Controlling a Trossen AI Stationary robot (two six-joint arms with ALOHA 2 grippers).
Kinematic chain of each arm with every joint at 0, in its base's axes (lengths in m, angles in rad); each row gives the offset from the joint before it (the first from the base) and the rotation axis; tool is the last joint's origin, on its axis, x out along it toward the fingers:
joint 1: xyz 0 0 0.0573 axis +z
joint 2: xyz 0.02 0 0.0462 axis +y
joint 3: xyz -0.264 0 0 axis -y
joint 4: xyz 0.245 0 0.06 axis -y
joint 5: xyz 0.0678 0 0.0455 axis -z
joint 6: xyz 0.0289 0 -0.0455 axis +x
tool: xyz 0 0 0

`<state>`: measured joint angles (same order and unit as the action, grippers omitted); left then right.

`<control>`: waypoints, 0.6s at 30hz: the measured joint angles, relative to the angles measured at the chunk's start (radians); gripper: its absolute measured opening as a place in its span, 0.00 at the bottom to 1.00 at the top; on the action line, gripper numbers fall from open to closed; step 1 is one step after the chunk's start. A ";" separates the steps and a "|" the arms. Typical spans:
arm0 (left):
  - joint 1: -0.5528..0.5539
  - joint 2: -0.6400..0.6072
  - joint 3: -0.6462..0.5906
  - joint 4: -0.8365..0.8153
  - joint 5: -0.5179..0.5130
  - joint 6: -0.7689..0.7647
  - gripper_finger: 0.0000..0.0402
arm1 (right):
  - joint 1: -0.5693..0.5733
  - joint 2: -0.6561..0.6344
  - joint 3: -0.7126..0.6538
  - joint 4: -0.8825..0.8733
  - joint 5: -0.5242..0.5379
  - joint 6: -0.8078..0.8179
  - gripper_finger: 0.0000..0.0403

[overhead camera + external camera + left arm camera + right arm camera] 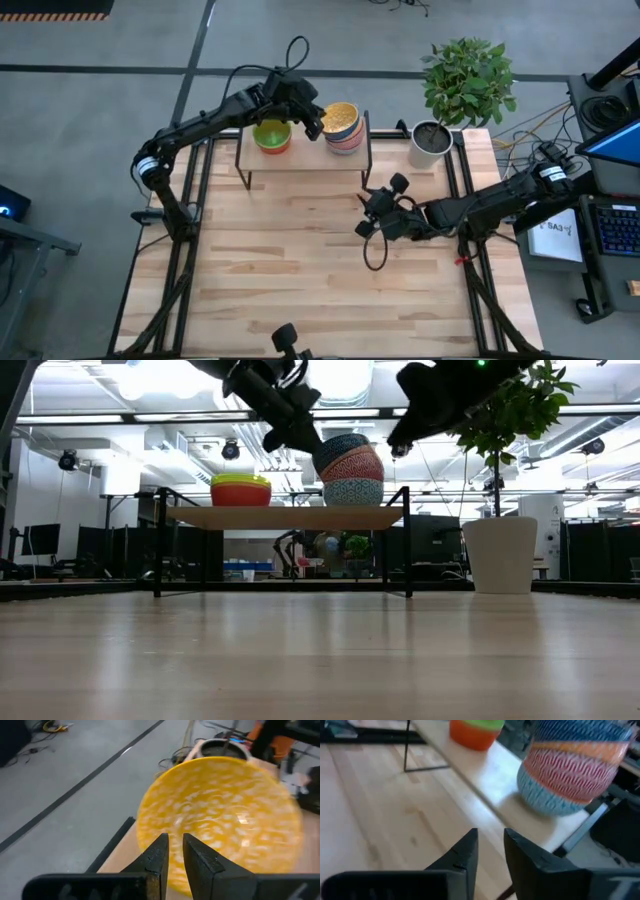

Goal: Place and stack bowls onto a shelf
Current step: Stack the yellow patterned bowl on top of the light blue patterned bowl on the shelf

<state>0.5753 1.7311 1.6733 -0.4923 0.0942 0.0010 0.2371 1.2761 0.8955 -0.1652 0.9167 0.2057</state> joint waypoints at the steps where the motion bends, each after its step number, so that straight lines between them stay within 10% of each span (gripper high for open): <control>1: -0.005 -0.006 0.000 0.000 0.010 0.007 0.10 | -0.013 -0.006 0.000 0.027 -0.003 -0.030 0.19; 18: -0.242 -0.302 -0.144 -0.063 0.028 0.119 0.10 | -0.477 0.005 0.234 0.216 -0.514 -0.339 0.02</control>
<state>0.3329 1.4289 1.5296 -0.5557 0.1219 0.1200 -0.2404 1.2807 1.1298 0.0509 0.4027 -0.1329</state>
